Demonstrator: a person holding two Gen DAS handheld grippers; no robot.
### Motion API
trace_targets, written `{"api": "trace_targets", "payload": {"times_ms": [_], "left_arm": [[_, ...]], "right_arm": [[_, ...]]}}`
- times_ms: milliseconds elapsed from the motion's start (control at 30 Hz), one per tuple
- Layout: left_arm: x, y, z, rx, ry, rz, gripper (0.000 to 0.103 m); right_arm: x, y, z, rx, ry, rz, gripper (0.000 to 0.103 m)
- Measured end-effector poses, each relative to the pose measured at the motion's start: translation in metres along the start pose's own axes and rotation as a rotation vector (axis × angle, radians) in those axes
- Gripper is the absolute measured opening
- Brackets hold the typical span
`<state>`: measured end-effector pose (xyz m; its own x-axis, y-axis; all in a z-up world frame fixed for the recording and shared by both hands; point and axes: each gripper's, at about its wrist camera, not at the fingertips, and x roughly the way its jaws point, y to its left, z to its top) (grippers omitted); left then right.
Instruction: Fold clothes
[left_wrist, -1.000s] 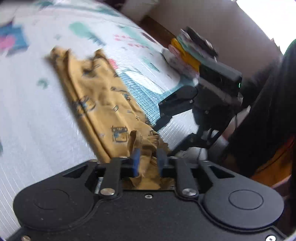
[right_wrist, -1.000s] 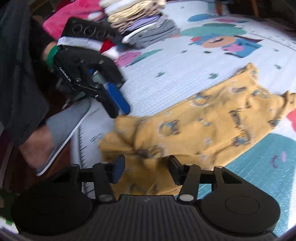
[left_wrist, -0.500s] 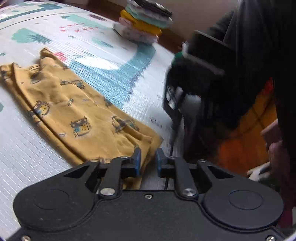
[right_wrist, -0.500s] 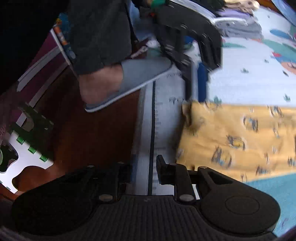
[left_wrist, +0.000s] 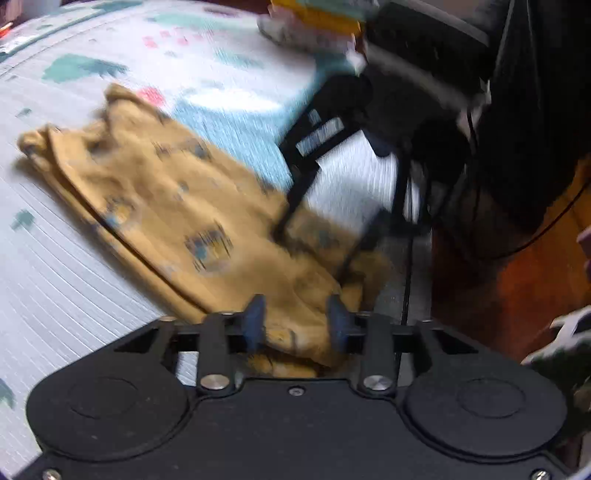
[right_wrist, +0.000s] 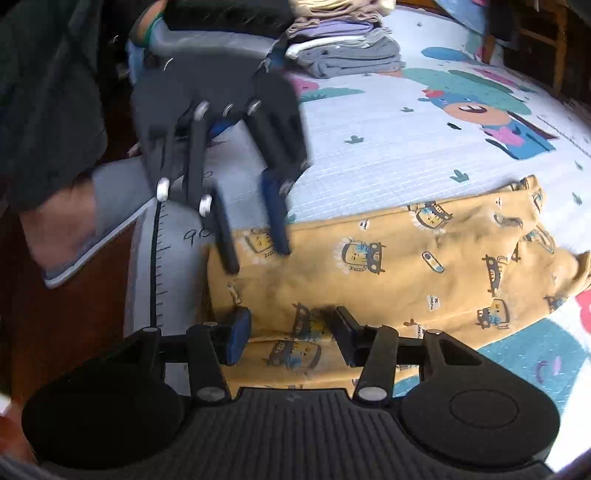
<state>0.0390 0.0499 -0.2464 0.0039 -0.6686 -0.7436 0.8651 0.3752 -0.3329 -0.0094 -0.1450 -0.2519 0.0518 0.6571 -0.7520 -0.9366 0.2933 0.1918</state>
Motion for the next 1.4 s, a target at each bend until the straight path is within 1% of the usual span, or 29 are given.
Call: {"api": "trace_targets", "payload": {"times_ms": [67, 100, 133, 167, 267, 333, 400, 433, 467, 533, 600, 633, 667, 700, 733, 800, 833, 900, 933, 1000, 1033, 1100, 1167, 1233, 1333, 1400], "left_arm": [[-0.013, 0.029, 0.012, -0.088, -0.065, 0.043, 0.047], [-0.018, 0.048, 0.019, -0.147, -0.103, 0.066, 0.047], [-0.022, 0.068, 0.025, -0.207, -0.139, 0.083, 0.049], [-0.024, 0.088, 0.032, -0.257, -0.168, 0.090, 0.053], [-0.020, 0.147, 0.051, -0.391, -0.212, 0.122, 0.055], [-0.016, 0.179, 0.060, -0.490, -0.236, 0.116, 0.057], [-0.009, 0.203, 0.067, -0.566, -0.241, 0.099, 0.059], [-0.005, 0.208, 0.071, -0.586, -0.233, 0.108, 0.060], [-0.002, 0.213, 0.075, -0.599, -0.226, 0.116, 0.060], [0.002, 0.218, 0.079, -0.608, -0.205, 0.075, 0.060], [0.007, 0.215, 0.083, -0.588, -0.185, 0.071, 0.059], [0.010, 0.213, 0.085, -0.576, -0.179, 0.069, 0.059], [0.011, 0.212, 0.087, -0.571, -0.173, 0.075, 0.051], [0.013, 0.212, 0.089, -0.566, -0.163, 0.081, 0.039], [0.015, 0.211, 0.092, -0.547, -0.155, 0.085, 0.008], [0.020, 0.209, 0.098, -0.493, -0.143, 0.092, 0.006], [0.020, 0.209, 0.100, -0.475, -0.144, 0.095, 0.006], [0.016, 0.210, 0.105, -0.454, -0.165, 0.099, 0.006], [0.012, 0.212, 0.108, -0.452, -0.189, 0.103, 0.006], [0.003, 0.215, 0.113, -0.436, -0.245, 0.103, 0.006], [-0.003, 0.214, 0.115, -0.418, -0.281, 0.097, 0.006], [-0.020, 0.203, 0.118, -0.346, -0.348, 0.063, 0.005], [-0.037, 0.185, 0.118, -0.253, -0.386, 0.017, 0.005], [-0.054, 0.161, 0.112, -0.162, -0.404, -0.056, 0.005], [-0.073, 0.113, 0.091, -0.014, -0.365, -0.140, 0.005], [-0.077, 0.081, 0.072, 0.056, -0.294, -0.182, 0.005]], "right_arm": [[-0.013, -0.019, 0.003, 0.097, -0.042, 0.027, 0.051], [-0.020, -0.034, 0.003, 0.156, -0.067, 0.000, 0.057], [-0.026, -0.051, 0.003, 0.217, -0.088, -0.035, 0.059], [-0.030, -0.074, 0.004, 0.290, -0.106, -0.085, 0.059], [-0.046, -0.153, 0.000, 0.518, -0.210, -0.200, 0.060], [-0.051, -0.197, -0.002, 0.619, -0.239, -0.235, 0.071], [-0.050, -0.231, -0.004, 0.687, -0.237, -0.235, 0.072], [-0.046, -0.240, -0.005, 0.697, -0.225, -0.225, 0.072], [-0.041, -0.243, -0.003, 0.681, -0.212, -0.213, 0.072], [-0.030, -0.250, 0.000, 0.648, -0.186, -0.189, 0.071], [-0.023, -0.246, 0.004, 0.585, -0.156, -0.172, 0.070], [-0.023, -0.243, 0.007, 0.560, -0.150, -0.177, 0.065], [-0.022, -0.242, 0.008, 0.553, -0.149, -0.177, 0.063], [-0.022, -0.242, 0.008, 0.558, -0.152, -0.168, 0.043], [-0.022, -0.242, 0.008, 0.562, -0.155, -0.159, 0.020], [-0.020, -0.238, 0.013, 0.527, -0.150, -0.172, 0.019], [-0.019, -0.236, 0.016, 0.508, -0.147, -0.182, 0.017], [-0.019, -0.237, 0.022, 0.476, -0.142, -0.209, 0.015], [-0.020, -0.240, 0.026, 0.465, -0.143, -0.225, 0.015], [-0.026, -0.247, 0.032, 0.458, -0.172, -0.252, 0.015], [-0.031, -0.249, 0.035, 0.449, -0.196, -0.264, 0.015], [-0.046, -0.245, 0.041, 0.399, -0.257, -0.278, 0.015], [-0.064, -0.229, 0.048, 0.325, -0.318, -0.273, 0.015], [-0.084, -0.203, 0.053, 0.244, -0.374, -0.248, 0.015], [-0.106, -0.153, 0.059, 0.125, -0.413, -0.192, 0.015], [-0.109, -0.114, 0.059, 0.062, -0.396, -0.127, 0.015]]}}
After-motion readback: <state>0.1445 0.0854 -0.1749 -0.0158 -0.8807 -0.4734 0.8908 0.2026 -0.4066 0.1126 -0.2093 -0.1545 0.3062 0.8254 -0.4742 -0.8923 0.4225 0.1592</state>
